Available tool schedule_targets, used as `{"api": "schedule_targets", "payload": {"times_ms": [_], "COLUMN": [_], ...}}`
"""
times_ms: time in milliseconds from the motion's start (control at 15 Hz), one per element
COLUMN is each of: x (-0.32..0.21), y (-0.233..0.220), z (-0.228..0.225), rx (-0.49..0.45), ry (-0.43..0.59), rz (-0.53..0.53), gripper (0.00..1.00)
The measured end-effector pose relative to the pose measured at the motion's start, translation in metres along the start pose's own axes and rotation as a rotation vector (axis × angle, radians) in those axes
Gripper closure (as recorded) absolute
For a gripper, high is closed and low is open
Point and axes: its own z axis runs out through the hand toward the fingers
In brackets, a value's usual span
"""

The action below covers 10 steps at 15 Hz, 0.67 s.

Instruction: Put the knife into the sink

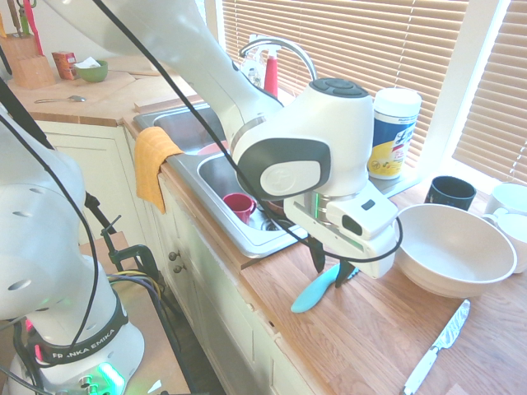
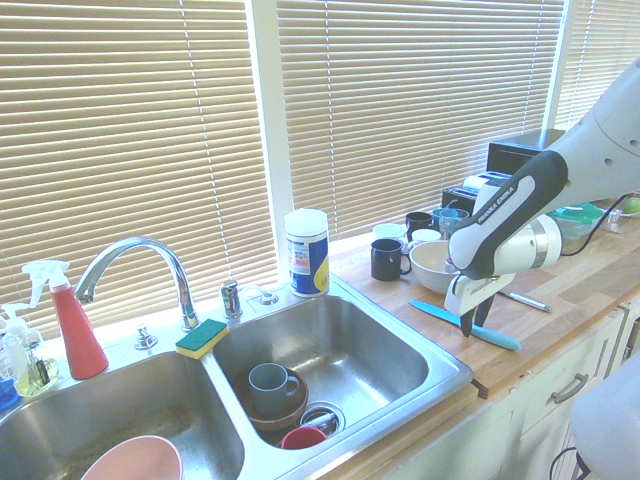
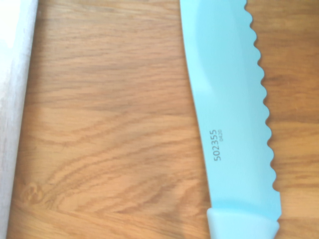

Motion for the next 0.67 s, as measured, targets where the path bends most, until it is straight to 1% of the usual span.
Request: {"api": "schedule_targets", "payload": {"times_ms": [667], "x": [0.0005], "y": [0.0010], "z": [-0.0009], "rx": [0.008], "ry": [0.004], "rz": [-0.004], "gripper": [1.00]}}
